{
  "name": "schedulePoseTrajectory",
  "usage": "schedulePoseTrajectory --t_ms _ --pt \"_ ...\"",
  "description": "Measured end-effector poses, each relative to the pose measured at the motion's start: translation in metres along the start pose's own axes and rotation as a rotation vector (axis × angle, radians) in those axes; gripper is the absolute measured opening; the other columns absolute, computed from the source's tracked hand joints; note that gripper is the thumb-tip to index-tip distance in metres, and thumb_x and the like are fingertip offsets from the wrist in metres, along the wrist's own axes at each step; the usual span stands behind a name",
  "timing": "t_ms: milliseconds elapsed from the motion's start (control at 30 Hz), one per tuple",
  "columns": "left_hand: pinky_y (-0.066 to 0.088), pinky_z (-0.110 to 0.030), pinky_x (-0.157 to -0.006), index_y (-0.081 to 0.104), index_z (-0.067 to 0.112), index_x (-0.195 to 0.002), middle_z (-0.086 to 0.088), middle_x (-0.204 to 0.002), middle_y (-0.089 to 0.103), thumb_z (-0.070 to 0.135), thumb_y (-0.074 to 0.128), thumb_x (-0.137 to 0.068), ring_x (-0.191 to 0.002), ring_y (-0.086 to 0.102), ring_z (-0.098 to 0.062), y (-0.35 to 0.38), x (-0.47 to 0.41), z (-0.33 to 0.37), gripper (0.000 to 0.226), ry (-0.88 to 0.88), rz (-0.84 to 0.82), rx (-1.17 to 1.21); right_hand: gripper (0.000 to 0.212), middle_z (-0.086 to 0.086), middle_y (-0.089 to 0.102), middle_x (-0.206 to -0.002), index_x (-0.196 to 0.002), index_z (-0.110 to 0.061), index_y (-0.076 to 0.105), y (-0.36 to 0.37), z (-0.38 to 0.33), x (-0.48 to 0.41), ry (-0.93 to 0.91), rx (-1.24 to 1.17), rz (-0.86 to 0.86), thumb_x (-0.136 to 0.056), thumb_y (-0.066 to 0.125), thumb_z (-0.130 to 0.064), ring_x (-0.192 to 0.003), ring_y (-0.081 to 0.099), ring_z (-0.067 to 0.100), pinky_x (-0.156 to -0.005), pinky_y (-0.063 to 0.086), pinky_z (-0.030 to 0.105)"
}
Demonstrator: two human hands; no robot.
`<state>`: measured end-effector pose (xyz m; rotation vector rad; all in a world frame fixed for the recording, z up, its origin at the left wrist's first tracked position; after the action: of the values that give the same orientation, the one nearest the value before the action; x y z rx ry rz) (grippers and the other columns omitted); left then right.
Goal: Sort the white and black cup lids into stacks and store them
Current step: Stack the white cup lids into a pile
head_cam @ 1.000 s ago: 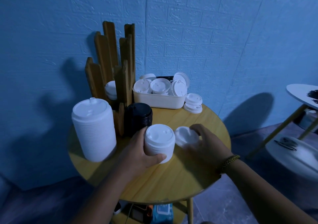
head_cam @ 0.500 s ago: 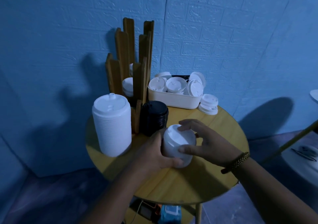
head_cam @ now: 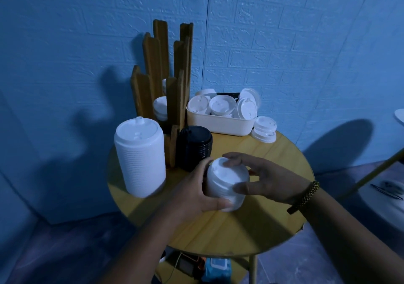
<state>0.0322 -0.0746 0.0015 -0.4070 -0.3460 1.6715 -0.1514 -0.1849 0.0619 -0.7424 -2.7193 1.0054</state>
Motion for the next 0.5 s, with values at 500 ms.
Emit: schedulePoseTrajectory --t_ms 500 --pt "0.055 -0.028 -0.092 0.043 0.048 -0.141 0.018 -0.133 0.058 0.041 0.088 -0.075 -0.119 0.057 -0.001 0.031 -0.052 0.034 0.081 0.026 -0.111 -0.045 0.045 -0.029 0.033 -0.147 -0.129 -0.038 0.055 -0.004 0.034 0.036 0.046 -0.032 0.332 -0.088 0.071 -0.033 -0.124 0.032 -0.025 -0.093 0.033 -0.002"
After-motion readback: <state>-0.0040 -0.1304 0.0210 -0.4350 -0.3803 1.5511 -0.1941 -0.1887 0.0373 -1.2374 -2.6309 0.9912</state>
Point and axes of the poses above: each hand's wrist, its own x-axis away from the middle knuckle, its own y-axis out of the palm, z = x × y, the point moved 2 cm from there along -x, towards the middle knuckle
